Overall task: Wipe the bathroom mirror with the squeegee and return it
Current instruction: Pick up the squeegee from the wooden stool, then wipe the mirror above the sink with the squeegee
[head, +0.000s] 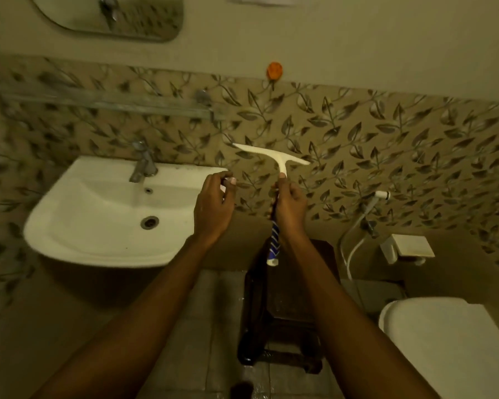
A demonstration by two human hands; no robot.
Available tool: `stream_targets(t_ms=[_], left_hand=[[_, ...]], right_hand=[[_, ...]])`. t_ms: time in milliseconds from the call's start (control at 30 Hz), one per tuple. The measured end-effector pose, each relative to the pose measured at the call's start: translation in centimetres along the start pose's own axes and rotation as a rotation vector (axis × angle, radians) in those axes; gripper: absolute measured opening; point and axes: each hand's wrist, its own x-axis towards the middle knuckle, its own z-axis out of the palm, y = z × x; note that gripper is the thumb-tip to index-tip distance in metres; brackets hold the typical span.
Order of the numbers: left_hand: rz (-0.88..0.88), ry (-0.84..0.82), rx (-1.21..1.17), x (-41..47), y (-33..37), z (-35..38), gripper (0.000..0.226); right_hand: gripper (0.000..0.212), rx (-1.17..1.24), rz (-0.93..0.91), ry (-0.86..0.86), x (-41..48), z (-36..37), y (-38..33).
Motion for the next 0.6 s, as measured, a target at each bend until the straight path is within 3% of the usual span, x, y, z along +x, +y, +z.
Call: stream_targets(t_ms=[400,600], left_hand=[[0.184,0.19,0.024,12.7,0.2,-16.2,0.025],[0.207,0.201,0.052,22.1,-2.2,-24.6,0.03]], right_hand=[[0.038,0.019,-0.318,-0.079,-0.8,16.5,-8.8],[0.039,0.033,-0.388,-0.062,1.1,27.1,-12.1]])
